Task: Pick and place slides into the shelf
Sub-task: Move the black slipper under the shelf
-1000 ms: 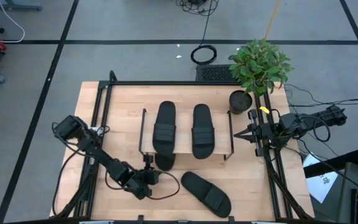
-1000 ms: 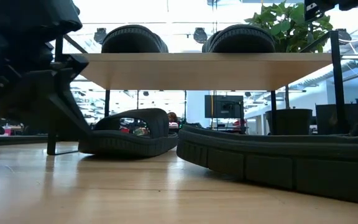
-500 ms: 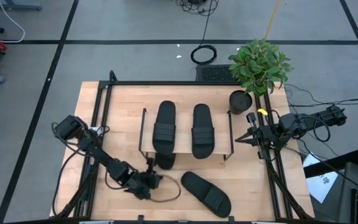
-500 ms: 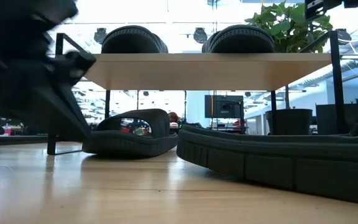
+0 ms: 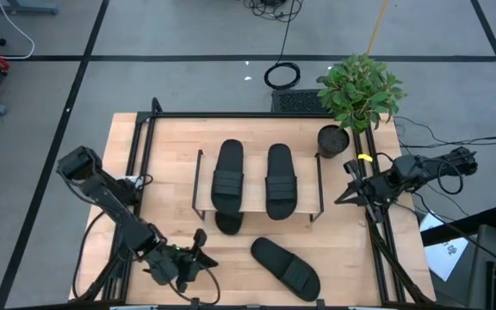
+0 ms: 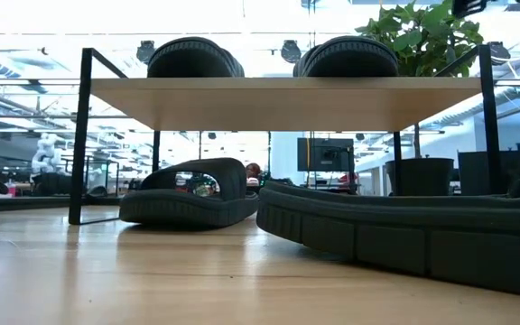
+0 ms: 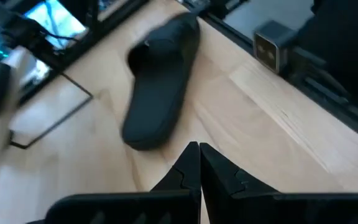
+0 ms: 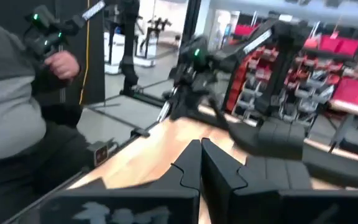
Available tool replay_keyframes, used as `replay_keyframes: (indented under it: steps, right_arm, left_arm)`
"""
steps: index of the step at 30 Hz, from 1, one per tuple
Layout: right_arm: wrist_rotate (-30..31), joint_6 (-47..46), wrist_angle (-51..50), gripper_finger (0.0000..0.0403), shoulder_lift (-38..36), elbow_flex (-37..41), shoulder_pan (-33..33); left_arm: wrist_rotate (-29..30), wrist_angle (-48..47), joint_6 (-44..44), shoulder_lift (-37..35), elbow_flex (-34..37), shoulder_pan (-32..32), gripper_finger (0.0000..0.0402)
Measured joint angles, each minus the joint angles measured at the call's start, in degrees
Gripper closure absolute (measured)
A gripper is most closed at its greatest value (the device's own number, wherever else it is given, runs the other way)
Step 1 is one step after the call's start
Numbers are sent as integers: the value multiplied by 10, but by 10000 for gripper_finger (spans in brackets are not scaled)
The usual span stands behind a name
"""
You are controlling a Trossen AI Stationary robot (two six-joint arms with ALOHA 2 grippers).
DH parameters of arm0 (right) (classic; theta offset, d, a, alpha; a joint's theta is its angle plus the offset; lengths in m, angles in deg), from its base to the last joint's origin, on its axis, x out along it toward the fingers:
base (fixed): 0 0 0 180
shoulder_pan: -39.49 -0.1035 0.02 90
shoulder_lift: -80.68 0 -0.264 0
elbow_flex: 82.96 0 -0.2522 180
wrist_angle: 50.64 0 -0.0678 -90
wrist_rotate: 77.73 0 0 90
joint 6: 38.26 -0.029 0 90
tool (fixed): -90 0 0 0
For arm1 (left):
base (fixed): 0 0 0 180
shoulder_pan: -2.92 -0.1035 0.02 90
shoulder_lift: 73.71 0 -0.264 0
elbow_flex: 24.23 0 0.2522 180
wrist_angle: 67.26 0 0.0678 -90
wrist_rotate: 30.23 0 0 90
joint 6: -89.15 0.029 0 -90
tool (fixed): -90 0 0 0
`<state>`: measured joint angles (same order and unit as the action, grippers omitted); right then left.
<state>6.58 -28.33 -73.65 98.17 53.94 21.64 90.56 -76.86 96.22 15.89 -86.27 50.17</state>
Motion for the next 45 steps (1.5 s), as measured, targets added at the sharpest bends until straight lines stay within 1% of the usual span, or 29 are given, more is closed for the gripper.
replay_keyframes:
  steps: [3, 5, 7, 12, 17, 21, 25, 27, 30, 32, 34, 36, 40, 43, 45]
  right_arm:
    - [1, -8, -22, 403, 0, 0, -18]
    - [28, -14, -26, 403, 4, 0, -42]
    - [44, -12, -29, 403, 13, 0, -71]
    - [49, -3, -16, 403, 53, 0, -154]
    - [114, -29, -17, 403, 110, 0, -250]
    - [183, -66, -31, 403, 152, -6, -341]
    - [299, -143, -38, 403, 192, -7, -440]
    - [356, -177, -22, 403, 219, -7, -486]
    - [427, -198, 23, 403, 276, -7, -545]
    - [463, -197, 58, 403, 315, -8, -572]
    - [501, -203, 80, 403, 351, -10, -592]
    - [523, -225, 86, 403, 379, -10, -602]
    - [524, -284, 90, 403, 434, -10, -594]
    - [521, -304, 108, 403, 477, -10, -570]
    - [521, -309, 127, 403, 500, -10, -559]
  left_arm:
    - [2, -7, -8, -16, 1, -3, 401]
    - [2, -16, -16, -16, 1, -6, 401]
    - [2, -27, -23, -15, 1, -8, 401]
    - [-1, -30, -27, -15, 1, -8, 401]
    - [-19, -26, -33, -15, 1, -15, 401]
    - [-23, -27, -30, -15, 1, -23, 401]
    - [-24, -27, -36, -15, 1, -30, 401]
    - [-25, -26, -47, -14, 1, -35, 401]
    - [-33, 2, -52, 5, 1, -49, 401]
    - [-64, 28, -33, 26, 1, -57, 401]
    - [-100, 69, -12, 51, 1, -64, 401]
    - [-113, 94, -1, 71, 1, -68, 401]
    - [-111, 129, -19, 103, -3, -81, 401]
    - [-110, 135, -34, 139, -19, -91, 401]
    - [-112, 140, -23, 168, -41, -93, 401]
